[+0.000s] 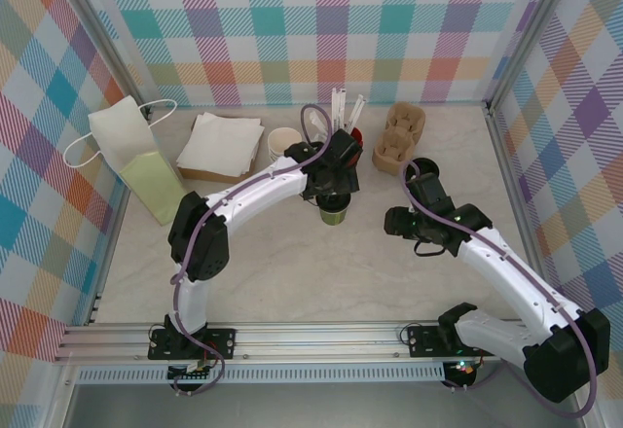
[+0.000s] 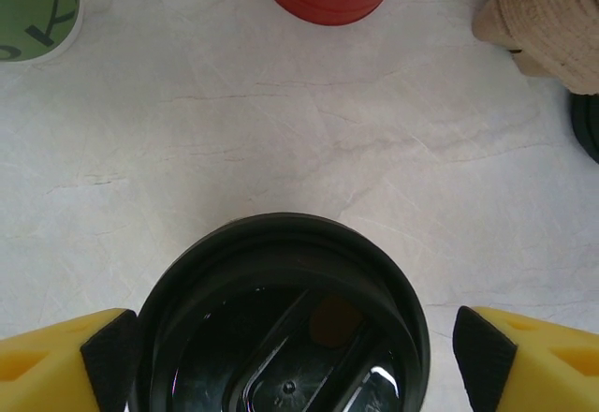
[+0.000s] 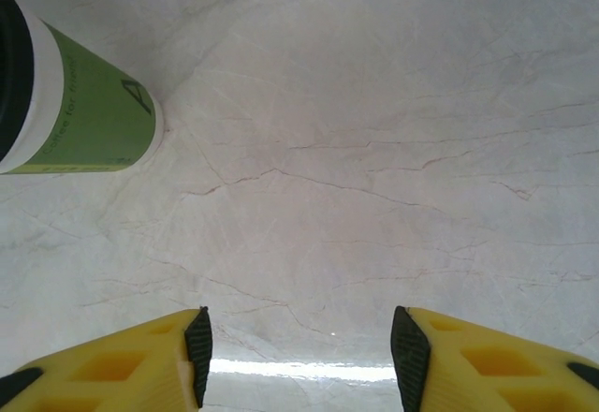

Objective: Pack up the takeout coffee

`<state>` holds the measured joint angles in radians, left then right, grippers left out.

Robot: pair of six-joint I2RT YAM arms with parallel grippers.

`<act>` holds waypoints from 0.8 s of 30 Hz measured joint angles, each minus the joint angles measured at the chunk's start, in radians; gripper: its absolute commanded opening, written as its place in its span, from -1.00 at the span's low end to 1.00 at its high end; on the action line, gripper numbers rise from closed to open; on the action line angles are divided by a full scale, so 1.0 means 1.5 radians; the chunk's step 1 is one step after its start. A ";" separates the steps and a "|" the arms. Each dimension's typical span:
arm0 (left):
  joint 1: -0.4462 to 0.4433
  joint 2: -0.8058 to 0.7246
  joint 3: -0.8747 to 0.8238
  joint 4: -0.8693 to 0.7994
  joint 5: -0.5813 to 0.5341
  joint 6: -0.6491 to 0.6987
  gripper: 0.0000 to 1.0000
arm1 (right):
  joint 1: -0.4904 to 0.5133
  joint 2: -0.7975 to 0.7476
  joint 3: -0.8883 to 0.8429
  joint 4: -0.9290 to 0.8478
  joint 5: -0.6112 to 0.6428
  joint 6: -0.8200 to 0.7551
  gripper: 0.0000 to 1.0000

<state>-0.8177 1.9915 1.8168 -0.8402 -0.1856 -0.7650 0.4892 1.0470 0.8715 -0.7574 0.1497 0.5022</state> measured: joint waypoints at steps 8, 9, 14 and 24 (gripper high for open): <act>0.000 -0.123 -0.053 0.043 -0.003 0.015 0.84 | 0.000 0.005 0.018 -0.001 -0.038 -0.016 0.52; 0.000 -0.141 -0.062 0.049 -0.007 0.017 0.86 | 0.000 0.005 0.022 -0.001 -0.041 -0.017 0.56; 0.002 -0.221 -0.117 0.067 -0.018 0.025 0.89 | 0.000 0.005 0.038 -0.003 -0.062 -0.018 0.83; 0.055 -0.333 -0.309 0.132 0.049 0.009 0.91 | 0.000 0.016 0.067 -0.005 -0.124 -0.016 0.99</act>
<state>-0.7353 1.4925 1.3533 -0.6422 -0.1120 -0.7517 0.4892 1.0714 0.9714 -0.7650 -0.0360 0.4782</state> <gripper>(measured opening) 0.955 0.998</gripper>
